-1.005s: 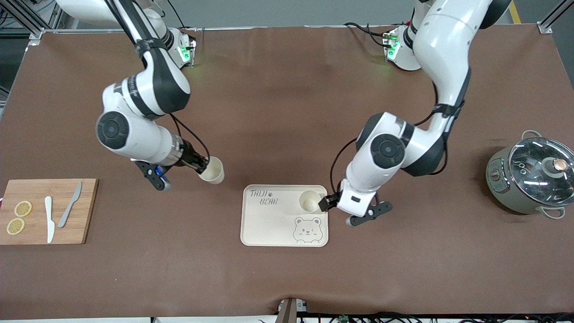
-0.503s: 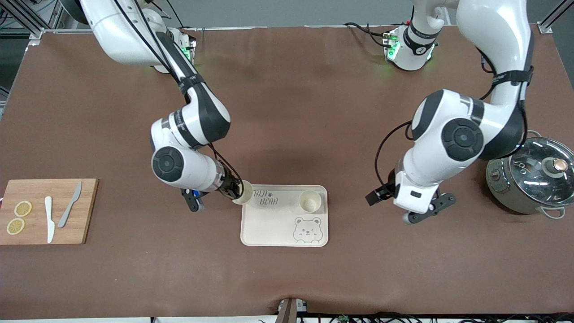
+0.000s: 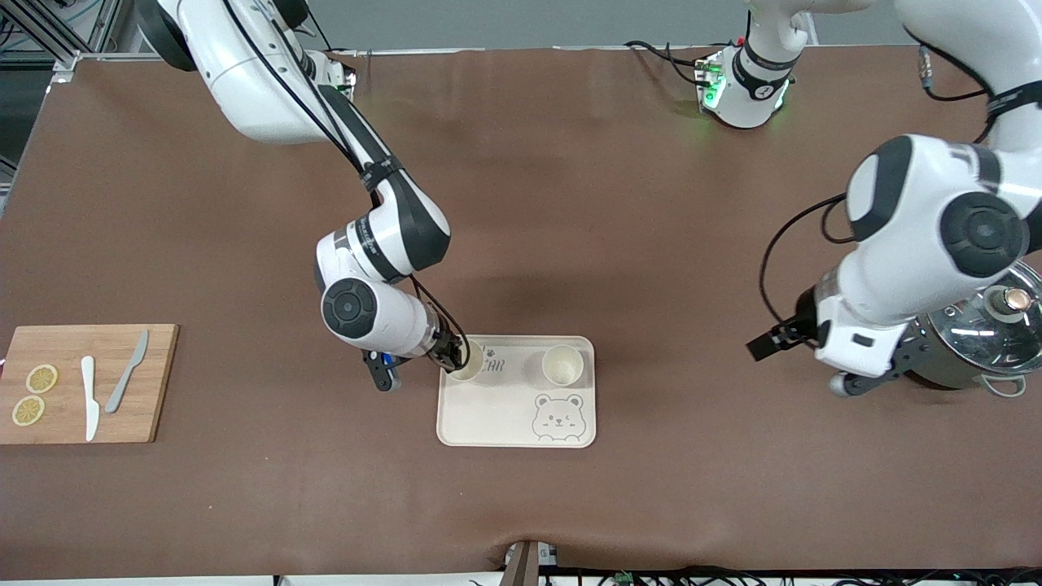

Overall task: Place white IKEA cup upright on tray with both arms
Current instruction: 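Carry the cup to the tray with the right gripper while the left withdraws, then release the cup on the tray and raise the right gripper away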

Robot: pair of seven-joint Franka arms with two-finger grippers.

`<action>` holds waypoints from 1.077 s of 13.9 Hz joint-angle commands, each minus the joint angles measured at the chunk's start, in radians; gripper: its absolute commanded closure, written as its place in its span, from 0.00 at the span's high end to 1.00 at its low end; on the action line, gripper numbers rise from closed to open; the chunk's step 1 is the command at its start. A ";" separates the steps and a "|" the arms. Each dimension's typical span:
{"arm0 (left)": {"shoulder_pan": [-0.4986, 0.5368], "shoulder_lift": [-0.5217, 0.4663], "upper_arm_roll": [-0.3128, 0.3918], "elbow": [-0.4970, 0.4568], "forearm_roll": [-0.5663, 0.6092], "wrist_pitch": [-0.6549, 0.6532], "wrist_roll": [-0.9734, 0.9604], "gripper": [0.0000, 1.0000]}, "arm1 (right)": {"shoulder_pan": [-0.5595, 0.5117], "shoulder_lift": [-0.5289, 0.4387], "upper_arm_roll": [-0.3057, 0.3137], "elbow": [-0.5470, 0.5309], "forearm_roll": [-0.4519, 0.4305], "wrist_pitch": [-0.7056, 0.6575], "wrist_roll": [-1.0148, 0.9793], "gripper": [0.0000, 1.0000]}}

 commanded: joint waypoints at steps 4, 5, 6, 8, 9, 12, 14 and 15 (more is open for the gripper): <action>0.111 -0.139 -0.013 -0.049 -0.009 -0.126 0.194 1.00 | 0.027 0.048 -0.014 0.032 0.002 0.038 0.028 0.00; 0.127 -0.156 -0.013 -0.049 -0.009 -0.142 0.241 1.00 | 0.027 0.053 -0.014 0.032 0.004 0.043 0.028 0.00; 0.151 -0.170 -0.011 -0.048 -0.009 -0.163 0.295 1.00 | 0.021 0.051 -0.014 0.032 0.007 0.041 0.028 0.47; 0.190 -0.199 -0.011 -0.048 -0.008 -0.197 0.402 1.00 | 0.029 0.044 -0.018 0.034 -0.004 0.032 0.028 1.00; 0.202 -0.211 -0.011 -0.048 -0.006 -0.209 0.439 1.00 | 0.030 0.037 -0.020 0.035 -0.011 0.023 0.027 1.00; 0.210 -0.245 -0.004 -0.046 0.000 -0.226 0.505 1.00 | 0.044 0.002 -0.014 0.044 -0.174 -0.099 0.024 1.00; 0.208 -0.257 -0.002 -0.031 0.006 -0.234 0.501 1.00 | 0.035 -0.016 -0.006 0.078 -0.173 -0.143 0.021 1.00; 0.208 -0.267 -0.002 -0.029 0.006 -0.239 0.499 1.00 | 0.037 -0.047 -0.008 0.096 -0.176 -0.193 0.022 1.00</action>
